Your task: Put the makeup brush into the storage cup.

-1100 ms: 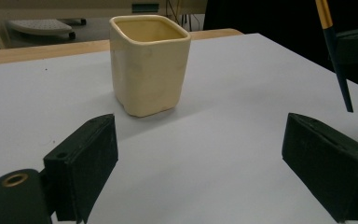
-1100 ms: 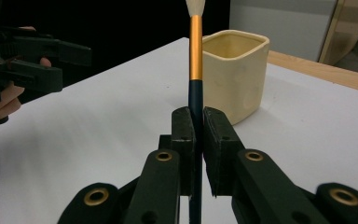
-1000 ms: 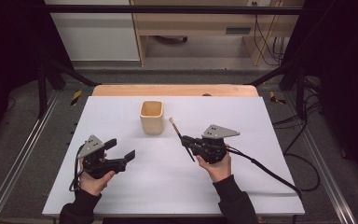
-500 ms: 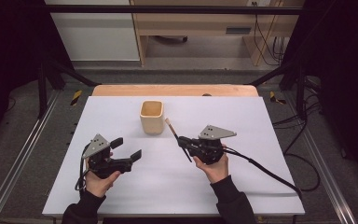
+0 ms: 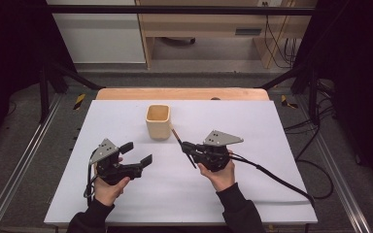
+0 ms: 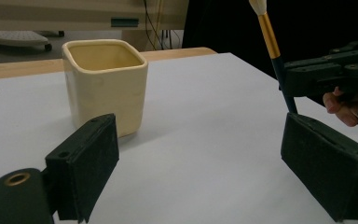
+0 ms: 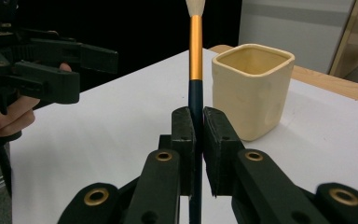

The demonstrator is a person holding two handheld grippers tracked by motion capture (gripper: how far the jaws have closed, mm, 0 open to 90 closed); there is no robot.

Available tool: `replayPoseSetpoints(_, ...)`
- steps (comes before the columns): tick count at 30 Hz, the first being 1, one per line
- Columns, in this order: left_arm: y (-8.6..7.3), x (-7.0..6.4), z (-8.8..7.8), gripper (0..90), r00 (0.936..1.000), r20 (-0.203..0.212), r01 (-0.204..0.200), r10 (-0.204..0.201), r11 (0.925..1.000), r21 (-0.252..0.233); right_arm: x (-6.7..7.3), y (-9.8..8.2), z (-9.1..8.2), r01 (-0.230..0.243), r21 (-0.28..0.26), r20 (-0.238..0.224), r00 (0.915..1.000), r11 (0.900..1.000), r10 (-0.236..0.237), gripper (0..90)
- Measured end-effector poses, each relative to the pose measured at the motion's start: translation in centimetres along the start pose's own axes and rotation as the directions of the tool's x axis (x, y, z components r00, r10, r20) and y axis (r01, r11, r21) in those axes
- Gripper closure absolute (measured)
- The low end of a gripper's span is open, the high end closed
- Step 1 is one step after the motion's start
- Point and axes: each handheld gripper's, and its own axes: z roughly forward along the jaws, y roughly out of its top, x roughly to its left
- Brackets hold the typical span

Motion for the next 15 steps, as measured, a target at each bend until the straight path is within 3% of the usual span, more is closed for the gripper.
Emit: replayPoseSetpoints(15,1.5,-0.4,0.6,12.4,0.9983,0.019,0.057,-0.056,0.9941,-0.092,0.3,0.5,0.1,-0.013,-0.041,0.013,0.9998,0.999,0.014,83.7)
